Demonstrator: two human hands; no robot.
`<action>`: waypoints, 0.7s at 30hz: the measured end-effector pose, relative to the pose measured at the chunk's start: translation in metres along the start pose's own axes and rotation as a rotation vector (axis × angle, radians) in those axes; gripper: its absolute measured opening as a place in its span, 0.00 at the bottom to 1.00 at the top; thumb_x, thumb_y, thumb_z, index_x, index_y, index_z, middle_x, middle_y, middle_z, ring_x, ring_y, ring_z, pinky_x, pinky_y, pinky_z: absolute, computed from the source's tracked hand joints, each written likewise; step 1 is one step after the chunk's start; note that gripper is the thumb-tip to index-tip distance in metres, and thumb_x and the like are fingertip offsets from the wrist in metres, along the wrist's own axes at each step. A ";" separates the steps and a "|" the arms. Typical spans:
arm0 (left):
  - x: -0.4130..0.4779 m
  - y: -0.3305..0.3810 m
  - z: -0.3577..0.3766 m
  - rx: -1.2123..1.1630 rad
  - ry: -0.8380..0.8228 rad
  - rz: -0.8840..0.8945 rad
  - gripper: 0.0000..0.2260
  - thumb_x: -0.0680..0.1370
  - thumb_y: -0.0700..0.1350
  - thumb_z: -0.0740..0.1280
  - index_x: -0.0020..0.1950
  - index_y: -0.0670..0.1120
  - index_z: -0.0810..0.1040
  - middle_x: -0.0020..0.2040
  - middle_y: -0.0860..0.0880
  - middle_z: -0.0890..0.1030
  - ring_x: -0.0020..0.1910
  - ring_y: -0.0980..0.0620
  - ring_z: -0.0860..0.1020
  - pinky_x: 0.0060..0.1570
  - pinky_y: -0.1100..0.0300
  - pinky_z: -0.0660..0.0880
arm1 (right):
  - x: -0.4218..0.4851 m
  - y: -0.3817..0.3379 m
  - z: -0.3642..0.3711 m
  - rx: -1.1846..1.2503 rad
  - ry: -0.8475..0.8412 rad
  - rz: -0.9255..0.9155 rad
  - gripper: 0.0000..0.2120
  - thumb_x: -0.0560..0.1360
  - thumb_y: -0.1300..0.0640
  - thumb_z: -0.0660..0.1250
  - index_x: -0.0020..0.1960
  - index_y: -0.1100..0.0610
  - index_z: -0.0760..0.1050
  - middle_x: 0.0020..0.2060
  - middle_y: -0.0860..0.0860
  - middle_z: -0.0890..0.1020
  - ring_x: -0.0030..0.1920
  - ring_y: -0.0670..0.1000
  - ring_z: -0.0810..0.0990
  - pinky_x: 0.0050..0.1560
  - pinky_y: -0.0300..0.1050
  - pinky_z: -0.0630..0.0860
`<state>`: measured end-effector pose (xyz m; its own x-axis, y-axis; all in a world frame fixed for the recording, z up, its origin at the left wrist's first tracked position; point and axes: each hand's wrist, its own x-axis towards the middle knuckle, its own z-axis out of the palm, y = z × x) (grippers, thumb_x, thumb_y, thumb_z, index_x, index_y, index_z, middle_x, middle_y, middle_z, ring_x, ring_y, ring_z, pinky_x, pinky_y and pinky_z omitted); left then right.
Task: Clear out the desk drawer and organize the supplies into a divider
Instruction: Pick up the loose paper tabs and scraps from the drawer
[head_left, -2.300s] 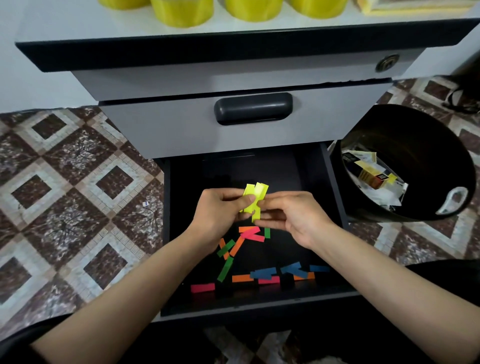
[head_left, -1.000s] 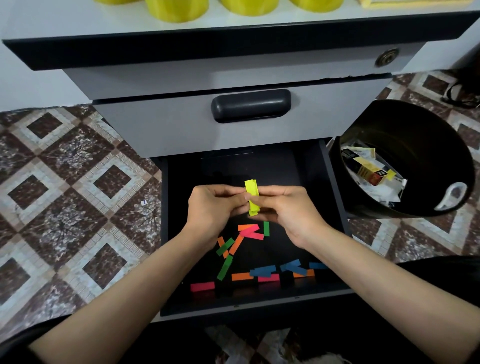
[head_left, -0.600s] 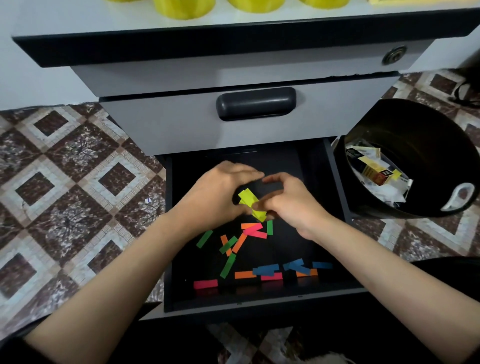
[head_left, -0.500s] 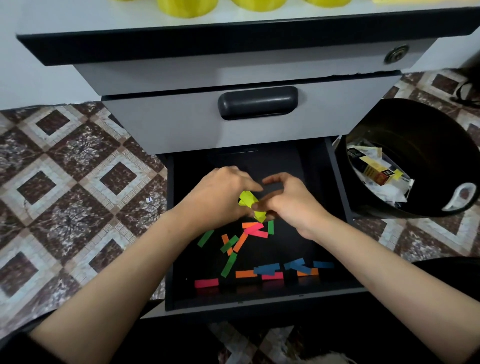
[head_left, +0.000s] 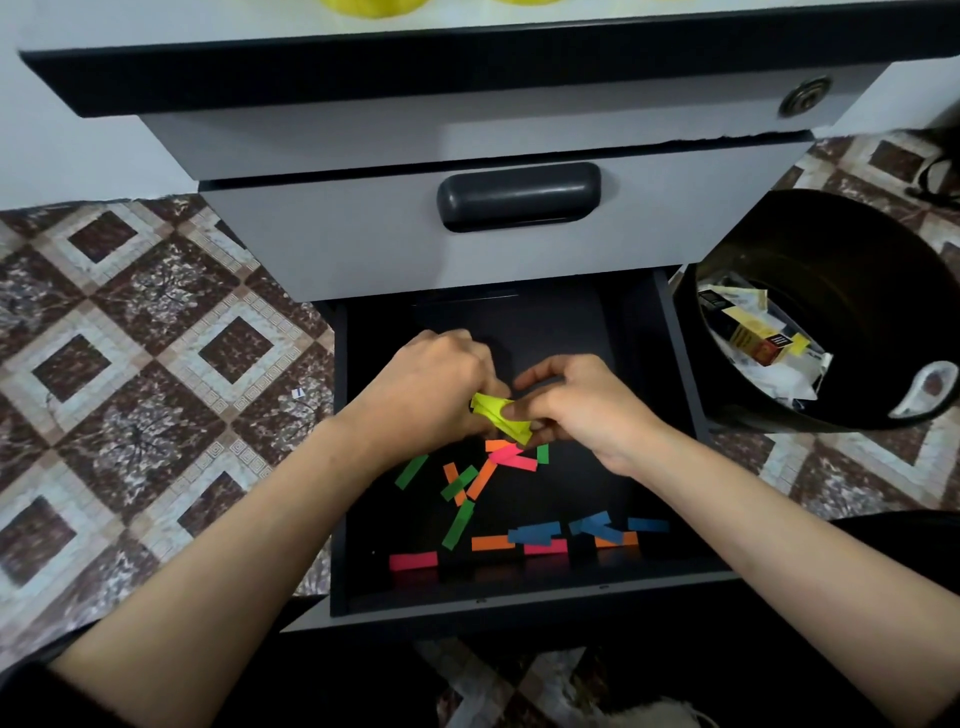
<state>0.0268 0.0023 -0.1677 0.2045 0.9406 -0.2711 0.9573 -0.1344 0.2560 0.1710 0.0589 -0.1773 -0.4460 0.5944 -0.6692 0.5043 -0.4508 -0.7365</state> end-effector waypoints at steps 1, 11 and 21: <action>0.000 0.000 0.000 -0.001 0.000 -0.002 0.15 0.74 0.55 0.66 0.60 0.56 0.79 0.56 0.53 0.77 0.56 0.54 0.70 0.56 0.60 0.65 | 0.000 0.000 0.000 -0.003 -0.006 0.000 0.10 0.69 0.69 0.71 0.47 0.60 0.75 0.41 0.58 0.81 0.36 0.52 0.82 0.34 0.41 0.81; -0.001 0.002 -0.002 -0.037 0.001 -0.075 0.12 0.76 0.55 0.65 0.57 0.56 0.80 0.53 0.54 0.80 0.54 0.54 0.75 0.54 0.61 0.68 | 0.002 0.002 -0.002 -0.024 -0.056 -0.022 0.02 0.73 0.66 0.68 0.46 0.62 0.77 0.28 0.53 0.81 0.31 0.50 0.82 0.38 0.43 0.82; -0.001 -0.002 -0.001 -0.088 -0.001 -0.114 0.10 0.75 0.52 0.68 0.56 0.55 0.81 0.51 0.53 0.79 0.52 0.54 0.76 0.54 0.57 0.72 | -0.001 0.008 0.004 -0.812 0.098 -0.526 0.07 0.73 0.58 0.70 0.49 0.58 0.82 0.37 0.52 0.80 0.36 0.50 0.78 0.38 0.45 0.78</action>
<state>0.0243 0.0021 -0.1668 0.0960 0.9477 -0.3044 0.9526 0.0012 0.3043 0.1725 0.0515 -0.1831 -0.7153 0.6578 -0.2359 0.6312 0.4634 -0.6220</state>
